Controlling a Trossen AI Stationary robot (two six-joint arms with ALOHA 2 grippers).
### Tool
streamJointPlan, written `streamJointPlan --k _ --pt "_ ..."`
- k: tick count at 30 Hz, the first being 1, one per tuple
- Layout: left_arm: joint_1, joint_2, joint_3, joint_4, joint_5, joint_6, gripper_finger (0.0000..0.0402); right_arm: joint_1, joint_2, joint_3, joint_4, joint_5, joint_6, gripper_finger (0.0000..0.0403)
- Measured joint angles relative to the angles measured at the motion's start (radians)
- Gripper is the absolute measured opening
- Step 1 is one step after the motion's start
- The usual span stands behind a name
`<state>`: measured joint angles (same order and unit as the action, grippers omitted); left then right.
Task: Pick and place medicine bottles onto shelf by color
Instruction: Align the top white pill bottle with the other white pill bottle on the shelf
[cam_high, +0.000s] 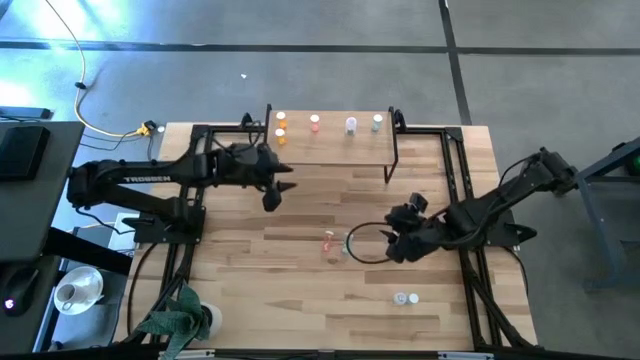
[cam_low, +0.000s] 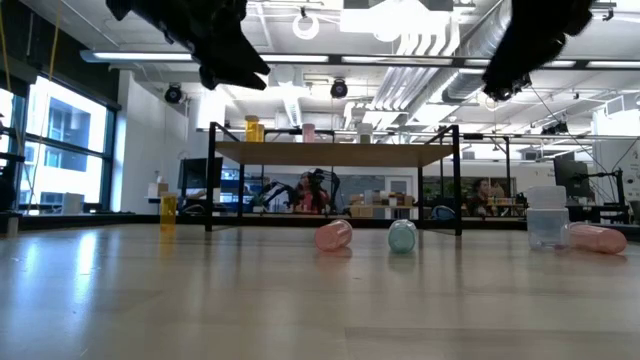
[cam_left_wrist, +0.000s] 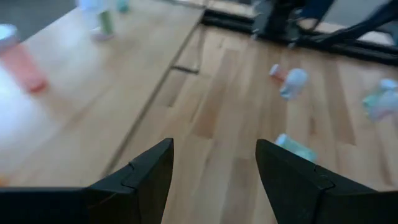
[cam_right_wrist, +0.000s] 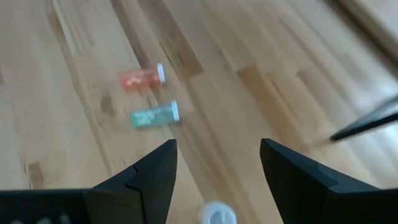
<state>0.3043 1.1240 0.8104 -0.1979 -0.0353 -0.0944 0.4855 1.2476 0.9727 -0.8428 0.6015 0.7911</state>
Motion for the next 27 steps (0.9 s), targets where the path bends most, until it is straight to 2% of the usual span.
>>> streamJointPlan --k 7,15,18,27 --pt "-0.103 0.0 -0.11 0.231 -0.002 -0.009 0.0216 0.046 0.0 -0.083 -0.011 -0.023 0.199 0.0222" --pt "-0.208 0.0 -0.157 0.285 -0.009 -0.018 0.0216 0.067 0.0 -0.125 -0.097 -0.03 0.449 0.0222" --pt "-0.24 0.0 -0.175 0.334 -0.035 -0.016 0.0216 0.067 0.0 -0.148 -0.088 -0.036 0.492 0.0222" --pt "-0.292 0.001 -0.179 0.34 -0.122 0.0 0.0216 0.067 0.0 -0.241 -0.002 -0.061 0.546 0.0222"
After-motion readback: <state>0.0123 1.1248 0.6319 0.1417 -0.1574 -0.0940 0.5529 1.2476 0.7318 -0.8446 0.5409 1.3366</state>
